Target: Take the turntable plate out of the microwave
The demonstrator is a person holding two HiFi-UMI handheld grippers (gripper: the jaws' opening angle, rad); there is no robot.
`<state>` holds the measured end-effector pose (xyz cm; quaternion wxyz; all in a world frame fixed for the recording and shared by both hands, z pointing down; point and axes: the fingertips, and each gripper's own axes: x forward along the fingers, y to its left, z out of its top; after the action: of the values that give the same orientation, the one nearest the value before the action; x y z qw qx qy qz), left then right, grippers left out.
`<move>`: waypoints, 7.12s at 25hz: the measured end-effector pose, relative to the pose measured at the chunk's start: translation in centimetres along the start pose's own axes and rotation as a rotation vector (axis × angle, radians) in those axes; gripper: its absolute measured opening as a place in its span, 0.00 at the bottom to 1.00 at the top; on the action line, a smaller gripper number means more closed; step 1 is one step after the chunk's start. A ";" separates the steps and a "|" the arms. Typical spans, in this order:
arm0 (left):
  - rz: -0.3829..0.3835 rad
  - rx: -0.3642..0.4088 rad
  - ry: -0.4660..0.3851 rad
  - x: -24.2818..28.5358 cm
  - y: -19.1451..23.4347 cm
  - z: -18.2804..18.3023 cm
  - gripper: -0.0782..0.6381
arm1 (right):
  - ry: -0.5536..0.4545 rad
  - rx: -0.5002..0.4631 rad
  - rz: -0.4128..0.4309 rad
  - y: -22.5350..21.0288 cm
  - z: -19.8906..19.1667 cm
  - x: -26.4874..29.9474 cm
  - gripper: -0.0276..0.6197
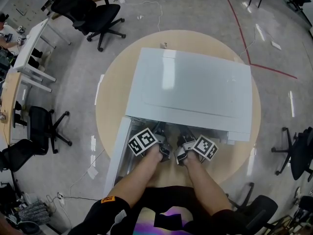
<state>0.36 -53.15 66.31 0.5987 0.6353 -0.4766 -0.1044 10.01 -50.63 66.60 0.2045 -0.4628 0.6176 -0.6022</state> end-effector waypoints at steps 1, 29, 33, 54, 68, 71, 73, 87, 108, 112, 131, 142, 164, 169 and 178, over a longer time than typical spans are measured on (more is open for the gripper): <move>-0.006 -0.004 0.000 0.0 0.0 0.0 0.20 | -0.001 -0.002 0.002 0.1 0.0 0.0 0.17; -0.083 -0.144 0.016 2.2 -1.8 -0.9 0.24 | -0.036 0.045 0.036 0.4 0.8 -0.2 0.17; -0.084 -0.152 0.017 2.0 -2.4 -0.8 0.24 | -0.052 0.075 0.048 0.5 1.3 0.2 0.17; -0.105 -0.161 0.057 1.3 -3.0 -1.6 0.24 | -0.130 0.161 0.135 1.0 3.2 1.1 0.13; -0.165 -0.136 0.014 -2.4 -5.4 -2.9 0.24 | -0.133 0.125 0.198 3.5 2.2 -2.4 0.13; -0.181 -0.128 -0.006 -3.8 -6.2 -3.6 0.24 | -0.127 0.112 0.217 4.2 1.8 -3.8 0.13; -0.189 -0.124 -0.019 -4.8 -6.4 -4.0 0.24 | -0.119 0.101 0.232 4.8 1.4 -4.6 0.13; -0.227 -0.148 -0.128 -12.2 -7.4 -8.2 0.24 | -0.021 0.002 0.304 7.2 -2.3 -11.0 0.13; -0.267 -0.124 -0.034 -22.0 -4.4 -14.0 0.24 | -0.050 -0.024 0.292 6.7 -11.1 -19.9 0.13; -0.285 -0.123 0.009 -24.8 -3.4 -15.7 0.24 | -0.086 -0.038 0.298 6.7 -13.6 -22.3 0.13; -0.281 -0.139 0.190 -29.6 1.7 -25.2 0.24 | -0.199 0.000 0.196 0.3 -19.5 -31.2 0.13; -0.205 -0.130 0.205 -25.7 5.2 -27.5 0.25 | -0.185 0.071 0.160 -5.6 -18.6 -29.8 0.13; -0.100 -0.161 0.200 -22.7 8.0 -28.3 0.24 | -0.117 0.182 0.033 -10.6 -18.4 -28.1 0.13; -0.090 -0.172 0.184 -22.3 7.9 -27.7 0.23 | -0.066 0.236 0.006 -10.8 -18.5 -27.6 0.13; -0.069 -0.176 0.174 -22.0 8.1 -27.5 0.22 | 0.002 0.272 -0.039 -11.1 -19.1 -28.1 0.13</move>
<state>4.30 -17.46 70.79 0.6872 0.6030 -0.3898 -0.1105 11.89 -15.34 72.01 0.2530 -0.4419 0.5215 -0.6847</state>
